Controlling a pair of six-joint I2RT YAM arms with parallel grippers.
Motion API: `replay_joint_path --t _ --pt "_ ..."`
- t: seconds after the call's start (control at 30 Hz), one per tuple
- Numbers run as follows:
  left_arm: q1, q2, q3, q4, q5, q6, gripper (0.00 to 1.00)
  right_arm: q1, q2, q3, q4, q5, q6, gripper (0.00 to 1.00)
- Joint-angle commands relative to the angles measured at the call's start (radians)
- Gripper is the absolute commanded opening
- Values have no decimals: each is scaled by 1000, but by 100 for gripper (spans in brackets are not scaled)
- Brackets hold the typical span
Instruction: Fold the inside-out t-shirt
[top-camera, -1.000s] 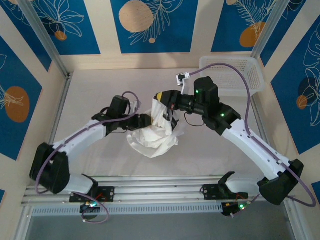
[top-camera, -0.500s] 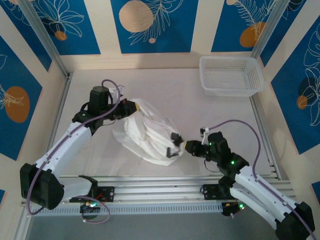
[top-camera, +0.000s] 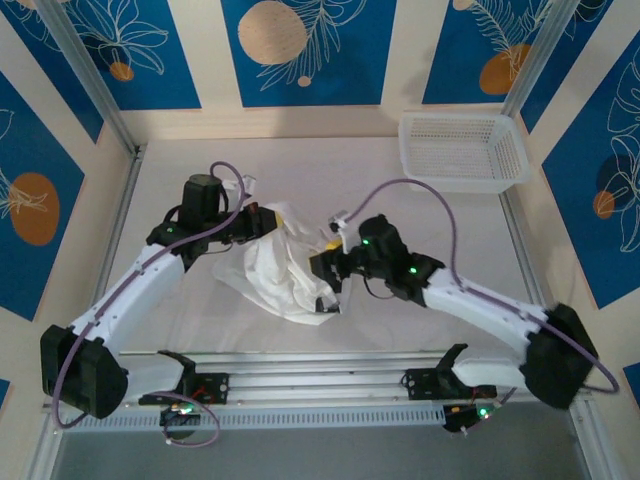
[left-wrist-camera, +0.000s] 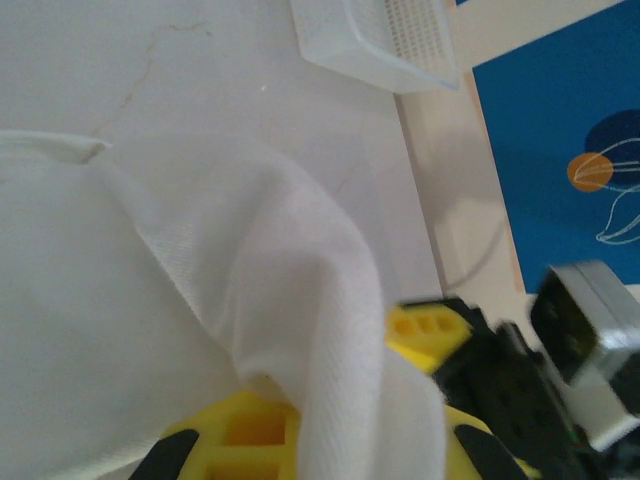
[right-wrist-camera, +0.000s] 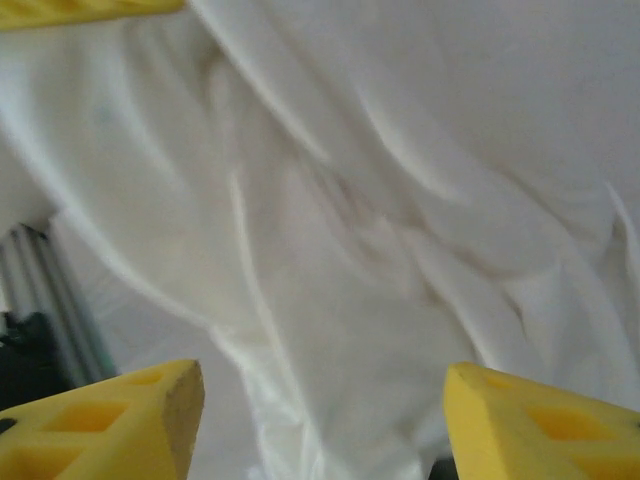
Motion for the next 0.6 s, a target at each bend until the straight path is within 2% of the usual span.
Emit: replay_joint_path --t 0.0,0.13,0.2,0.23,0.3,0.33,0.37,0.43,0.47,0.5,0.57 --pt "-14 -47 58 -68 48 70 0 -13 121 76 74 86 -118 67" --pt "-13 -76 65 -107 34 92 0 -17 300 169 69 46 -167 65" --pt "-13 -89 65 -117 28 95 0 -14 362 189 61 31 -166 59" --pt "-14 -97 65 -124 22 101 0 -14 384 194 59 11 -159 50" --pt "-14 -107 74 -181 -35 134 0 -15 389 194 48 -34 -136 22" --pt "-11 -113 85 -235 -109 161 0 -16 369 190 40 -67 -118 9" --pt "-9 -117 95 -294 -187 184 0 -15 341 181 39 -92 -104 0" --pt "12 -109 100 -403 -409 226 0 -14 230 145 50 -145 -62 0" --pt "26 -100 90 -420 -468 239 0 -15 176 122 61 -182 -48 0" --pt "52 -79 70 -417 -497 255 0 -17 109 91 93 -230 -27 0" --pt "105 -16 33 -375 -453 277 0 -19 -7 24 172 -311 11 0"
